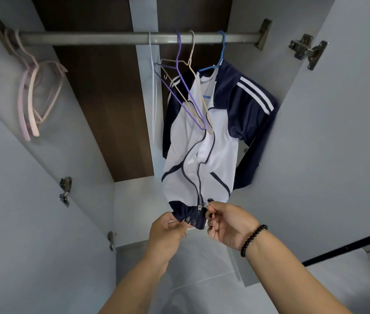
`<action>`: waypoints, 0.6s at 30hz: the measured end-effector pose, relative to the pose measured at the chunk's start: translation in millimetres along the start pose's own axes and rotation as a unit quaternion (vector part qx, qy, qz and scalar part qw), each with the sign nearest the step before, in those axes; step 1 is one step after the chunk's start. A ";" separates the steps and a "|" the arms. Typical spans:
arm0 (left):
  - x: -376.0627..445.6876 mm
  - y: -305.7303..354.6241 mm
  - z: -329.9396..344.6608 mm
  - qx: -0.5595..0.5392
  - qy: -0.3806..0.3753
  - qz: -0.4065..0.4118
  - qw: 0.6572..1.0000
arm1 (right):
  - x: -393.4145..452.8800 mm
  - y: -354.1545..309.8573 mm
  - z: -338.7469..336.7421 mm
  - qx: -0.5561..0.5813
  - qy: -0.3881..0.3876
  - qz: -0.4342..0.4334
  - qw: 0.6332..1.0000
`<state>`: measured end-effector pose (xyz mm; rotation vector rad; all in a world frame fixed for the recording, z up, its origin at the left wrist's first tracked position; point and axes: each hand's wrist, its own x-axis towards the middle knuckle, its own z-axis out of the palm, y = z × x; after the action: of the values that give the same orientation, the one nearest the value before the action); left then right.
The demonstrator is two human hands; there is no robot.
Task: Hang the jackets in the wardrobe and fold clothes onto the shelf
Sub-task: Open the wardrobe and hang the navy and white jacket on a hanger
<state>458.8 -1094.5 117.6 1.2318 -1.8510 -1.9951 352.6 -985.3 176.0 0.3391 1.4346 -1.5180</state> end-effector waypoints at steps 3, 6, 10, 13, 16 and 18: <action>2.8 -6.9 -8.6 -0.002 0.001 -0.009 1.000 | 4.2 -5.6 5.2 0.009 -0.008 0.006 1.000; 2.9 -13.7 -16.0 0.003 -0.007 -0.022 1.000 | 7.4 -11.3 9.7 0.023 -0.006 0.004 1.000; -1.8 -28.9 -27.8 -0.002 -0.005 -0.051 0.999 | 8.2 -14.6 16.6 0.022 0.007 -0.008 1.000; -0.4 -38.6 -37.4 -0.005 0.000 -0.082 0.997 | 7.0 -7.6 25.7 -0.036 0.023 -0.029 0.999; 4.2 -38.8 -44.6 -0.034 0.040 -0.086 0.995 | 4.3 4.3 40.5 -0.108 0.029 -0.054 0.992; 6.5 -36.5 -48.8 -0.056 0.091 -0.063 0.992 | 1.9 10.1 49.2 -0.126 0.027 -0.064 0.990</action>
<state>500.7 -1127.3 87.2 1.4747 -1.5923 -1.9439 379.4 -1027.5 181.4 0.1376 1.6982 -1.4167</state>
